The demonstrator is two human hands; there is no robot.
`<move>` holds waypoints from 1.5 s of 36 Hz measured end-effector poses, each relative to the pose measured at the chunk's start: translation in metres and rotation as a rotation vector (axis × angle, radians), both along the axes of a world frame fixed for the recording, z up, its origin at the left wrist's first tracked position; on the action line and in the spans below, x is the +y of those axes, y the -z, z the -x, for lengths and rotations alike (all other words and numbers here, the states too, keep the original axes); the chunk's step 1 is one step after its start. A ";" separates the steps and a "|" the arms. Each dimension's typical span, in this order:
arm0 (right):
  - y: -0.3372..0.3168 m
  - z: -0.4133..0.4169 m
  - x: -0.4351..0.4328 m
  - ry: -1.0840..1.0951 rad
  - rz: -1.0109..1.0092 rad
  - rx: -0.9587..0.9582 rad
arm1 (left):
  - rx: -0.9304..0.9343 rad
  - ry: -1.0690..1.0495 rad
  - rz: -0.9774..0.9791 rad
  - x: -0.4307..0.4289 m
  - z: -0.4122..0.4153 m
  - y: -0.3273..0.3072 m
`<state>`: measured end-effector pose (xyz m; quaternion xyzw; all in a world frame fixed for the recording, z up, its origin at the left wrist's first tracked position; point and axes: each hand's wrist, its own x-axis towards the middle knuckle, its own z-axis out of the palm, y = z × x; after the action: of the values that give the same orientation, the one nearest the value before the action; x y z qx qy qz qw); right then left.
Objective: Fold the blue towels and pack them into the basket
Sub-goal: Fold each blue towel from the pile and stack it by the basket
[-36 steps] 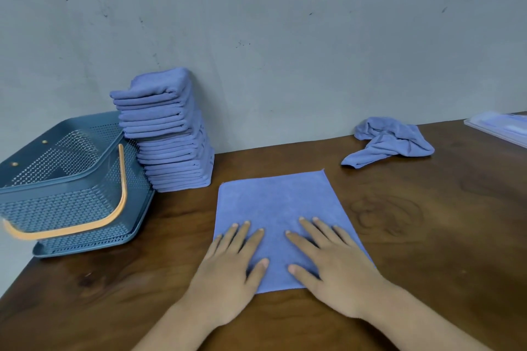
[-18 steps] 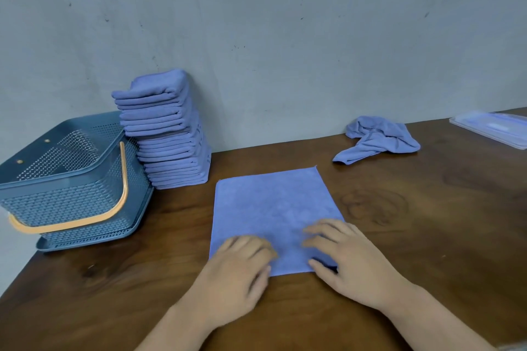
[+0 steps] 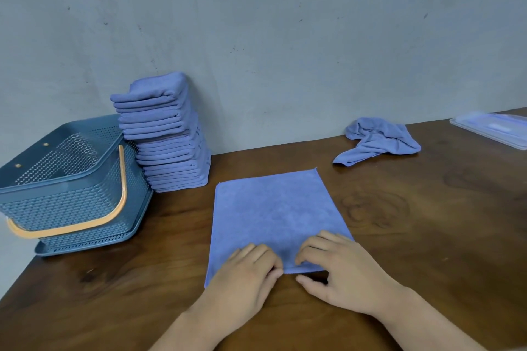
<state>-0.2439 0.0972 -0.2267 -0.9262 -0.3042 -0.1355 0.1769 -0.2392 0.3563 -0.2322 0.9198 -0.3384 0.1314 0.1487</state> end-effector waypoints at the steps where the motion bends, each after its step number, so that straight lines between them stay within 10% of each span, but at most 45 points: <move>1: 0.001 -0.001 0.001 0.002 -0.007 -0.010 | 0.022 -0.004 0.009 0.000 0.001 -0.001; 14: 0.002 -0.004 -0.001 0.030 0.000 -0.001 | -0.148 -0.102 -0.021 -0.021 -0.002 0.008; 27: -0.013 0.006 -0.060 0.258 -0.507 0.370 | 0.341 -0.218 0.351 0.085 0.012 -0.017; 44: -0.052 -0.057 -0.045 0.270 -0.991 0.605 | 0.547 -0.278 0.913 0.062 -0.051 -0.068; 54: -0.028 -0.156 -0.025 0.551 -0.911 0.609 | 0.670 -0.711 0.944 0.047 -0.148 -0.038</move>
<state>-0.0882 0.0725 -0.1986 -0.7992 0.0993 -0.0221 0.5924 -0.0909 0.4034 -0.1939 0.8027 0.1426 0.0141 0.5789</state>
